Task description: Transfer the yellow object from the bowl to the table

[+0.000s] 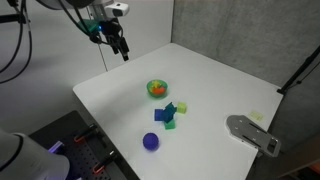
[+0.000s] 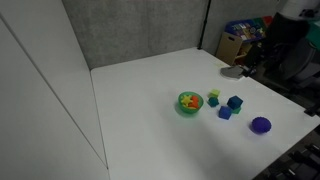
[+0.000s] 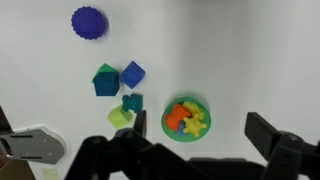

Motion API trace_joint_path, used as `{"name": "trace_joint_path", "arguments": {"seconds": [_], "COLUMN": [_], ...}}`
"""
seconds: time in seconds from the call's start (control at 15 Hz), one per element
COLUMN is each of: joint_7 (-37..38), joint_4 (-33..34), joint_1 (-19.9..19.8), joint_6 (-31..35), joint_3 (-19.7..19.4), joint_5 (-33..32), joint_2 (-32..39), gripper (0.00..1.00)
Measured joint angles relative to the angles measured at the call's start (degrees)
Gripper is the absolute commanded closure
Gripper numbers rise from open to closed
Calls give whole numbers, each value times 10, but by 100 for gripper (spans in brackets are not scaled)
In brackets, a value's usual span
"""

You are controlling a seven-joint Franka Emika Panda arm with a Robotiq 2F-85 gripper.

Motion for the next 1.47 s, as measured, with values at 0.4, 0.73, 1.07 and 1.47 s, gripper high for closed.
{"name": "trace_joint_path", "arguments": {"seconds": [0.4,0.73,1.07,1.47], "joint_7": [-34,-52,-54,-54], "joint_4": [84,160,248,398], "joint_1": [13,32,63,88], "joint_6": [88,145,175,126], "joint_3": [-22,-51,-78,-112], "joint_5": [-1,-1,-1,-1], "joint_2": [158,292,414,545], "gripper": [0,0,0,0]}}
